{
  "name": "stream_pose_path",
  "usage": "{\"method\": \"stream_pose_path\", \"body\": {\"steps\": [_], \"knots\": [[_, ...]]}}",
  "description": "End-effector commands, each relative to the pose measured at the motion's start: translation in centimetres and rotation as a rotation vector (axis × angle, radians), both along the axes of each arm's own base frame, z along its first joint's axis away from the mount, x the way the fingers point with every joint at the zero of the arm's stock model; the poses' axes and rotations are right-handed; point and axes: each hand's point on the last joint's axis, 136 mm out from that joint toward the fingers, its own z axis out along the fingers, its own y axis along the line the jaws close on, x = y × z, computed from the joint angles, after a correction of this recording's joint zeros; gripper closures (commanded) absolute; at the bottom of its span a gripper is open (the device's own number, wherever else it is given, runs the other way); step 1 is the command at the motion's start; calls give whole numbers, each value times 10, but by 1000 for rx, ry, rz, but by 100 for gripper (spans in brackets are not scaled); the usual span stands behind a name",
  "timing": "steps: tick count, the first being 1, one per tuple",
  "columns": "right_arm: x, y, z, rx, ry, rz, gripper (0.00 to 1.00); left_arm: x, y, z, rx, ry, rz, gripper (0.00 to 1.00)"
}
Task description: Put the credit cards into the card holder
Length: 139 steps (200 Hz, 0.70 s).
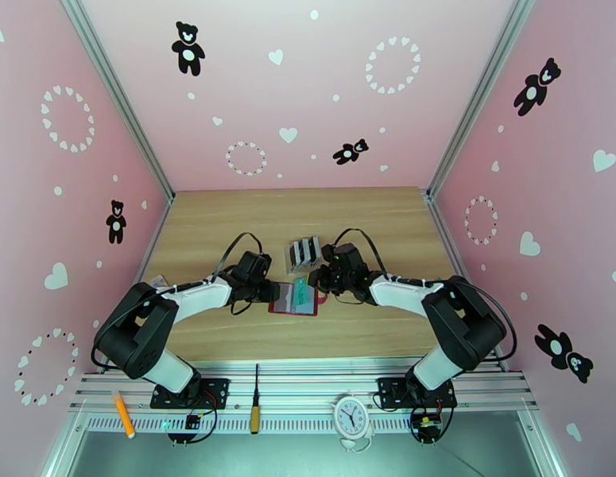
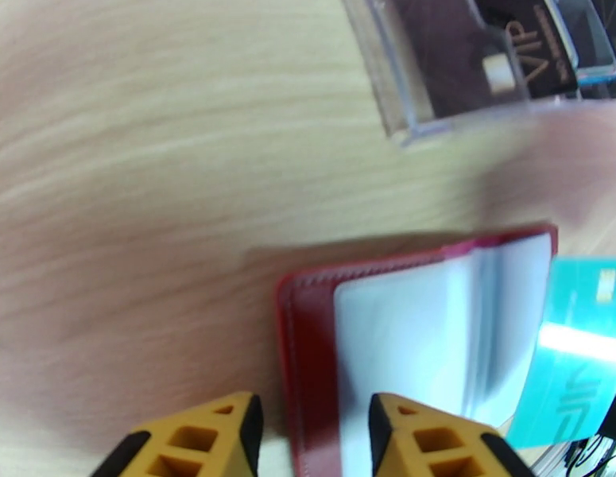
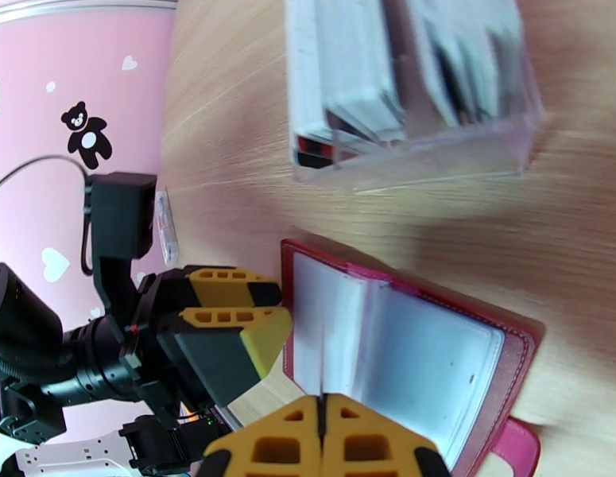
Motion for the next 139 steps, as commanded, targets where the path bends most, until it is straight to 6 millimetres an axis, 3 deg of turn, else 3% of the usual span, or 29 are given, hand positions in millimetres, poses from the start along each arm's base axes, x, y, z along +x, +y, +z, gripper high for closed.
{"method": "stream_pose_path", "body": {"steps": [1,59,104,139], "knots": [[1,6,-4,42,-1,-5,100,0,-6,5,-20,-30,-34,61],[0,9,-20,51,37,-4,100,-1,-10,5,-42,-22,-43,65],[0,10,-29,51,57,-5,100,0,0,-8,32,8,-25,72],[0,10,-33,49,62,-10,100,-1,-1,-8,26,8,-24,74]]}}
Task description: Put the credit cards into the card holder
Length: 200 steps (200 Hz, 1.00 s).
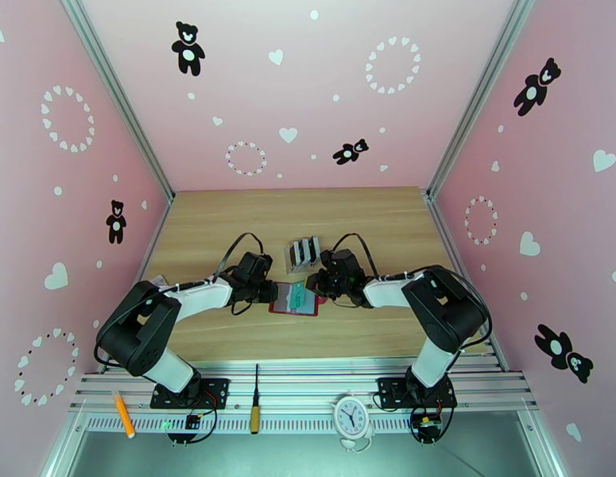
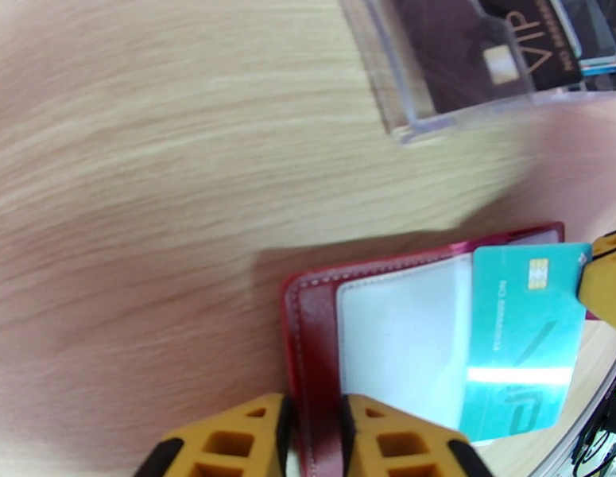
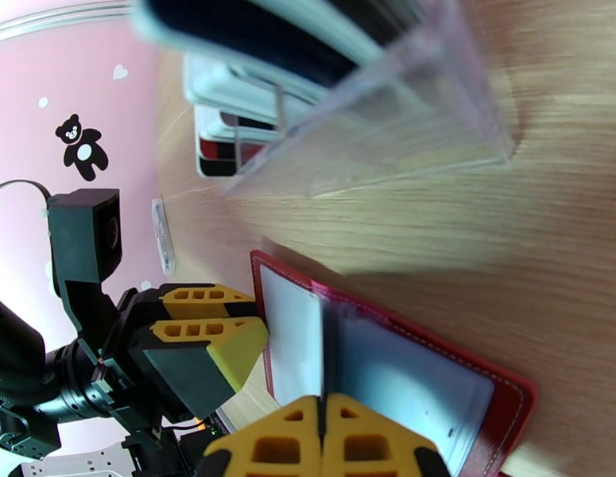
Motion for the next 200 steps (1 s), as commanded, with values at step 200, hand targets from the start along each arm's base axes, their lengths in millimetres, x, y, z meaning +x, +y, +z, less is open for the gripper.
{"method": "stream_pose_path", "body": {"steps": [200], "knots": [[-11,6,-24,-39,45,8,100,-5,2,-10,28,45,8,78]]}}
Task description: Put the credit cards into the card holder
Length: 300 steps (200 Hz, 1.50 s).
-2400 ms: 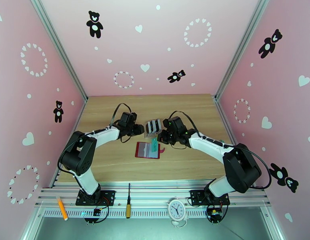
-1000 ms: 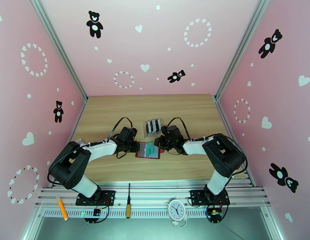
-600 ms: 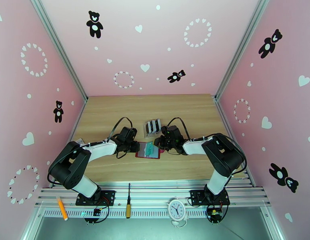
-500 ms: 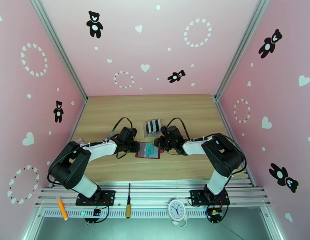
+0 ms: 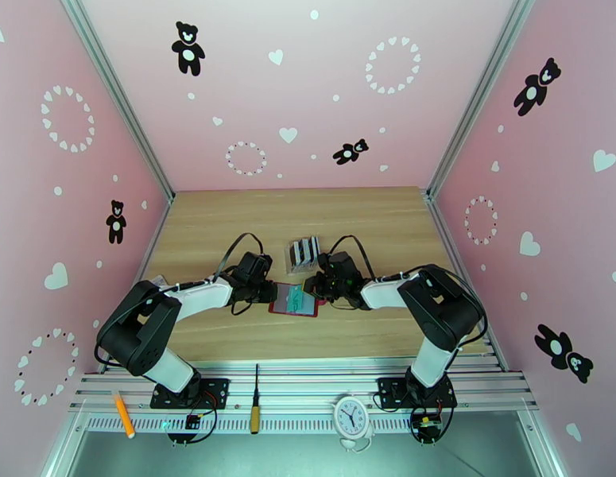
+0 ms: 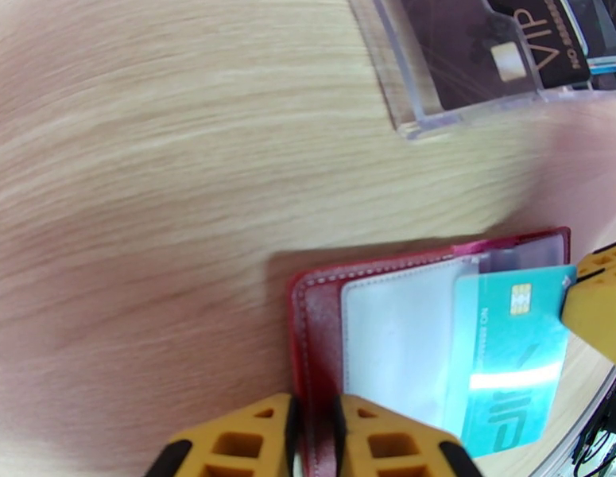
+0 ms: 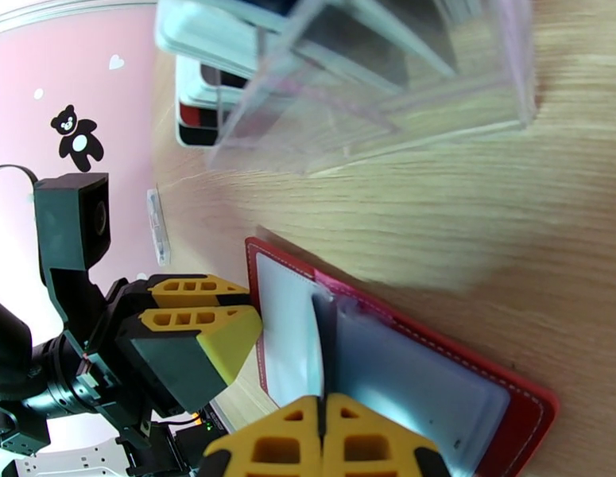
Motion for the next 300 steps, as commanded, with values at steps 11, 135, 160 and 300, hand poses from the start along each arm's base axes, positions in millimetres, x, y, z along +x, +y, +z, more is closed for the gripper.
{"method": "stream_pose_path", "body": {"steps": [11,135,160,300], "knots": [[-2,0,-15,-29,33,-12,100,-4,1,-8,21,33,5,78],[-10,-5,-14,-220,12,48,76,-4,2,-7,20,32,8,78],[-10,-7,-8,-245,-9,51,70,-4,1,-5,17,27,6,78],[-16,-14,33,-467,-124,105,61,-8,-11,-4,-50,49,-28,92]]}}
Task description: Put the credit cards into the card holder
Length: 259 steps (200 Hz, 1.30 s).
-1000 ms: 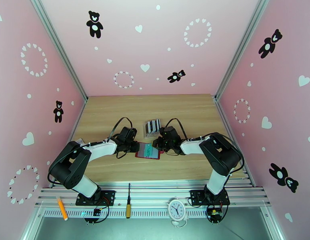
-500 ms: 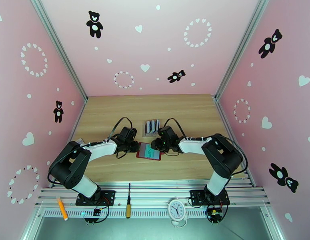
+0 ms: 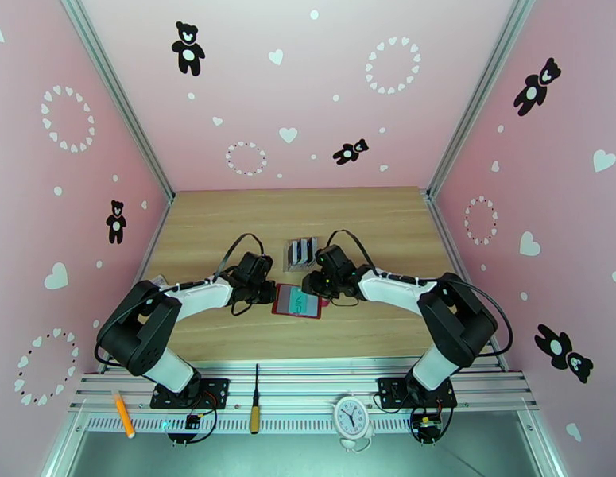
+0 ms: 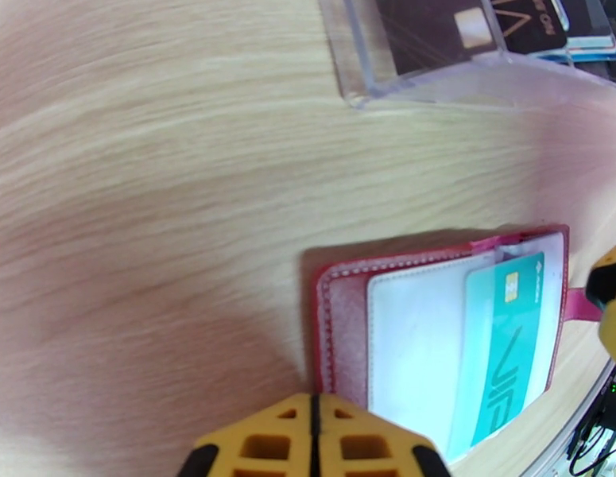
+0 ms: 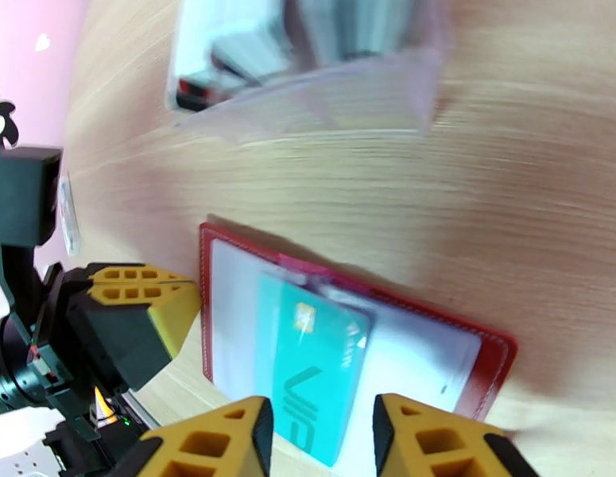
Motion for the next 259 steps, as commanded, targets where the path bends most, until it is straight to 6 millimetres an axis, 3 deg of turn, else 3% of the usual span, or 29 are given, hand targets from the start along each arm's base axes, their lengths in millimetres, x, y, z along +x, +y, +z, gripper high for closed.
{"method": "stream_pose_path", "body": {"steps": [1,69,117,259], "knots": [[-7,-2,11,-107,-32,31,61,-4,-8,-3,-28,25,-19,92],[-22,-2,-7,-241,4,68,59,-7,-17,-4,-78,59,-29,94],[-23,-11,-17,-292,21,51,58,-9,-20,-3,-94,66,-36,94],[-21,1,-32,-301,71,83,57,-10,-22,-2,-105,70,-38,94]]}}
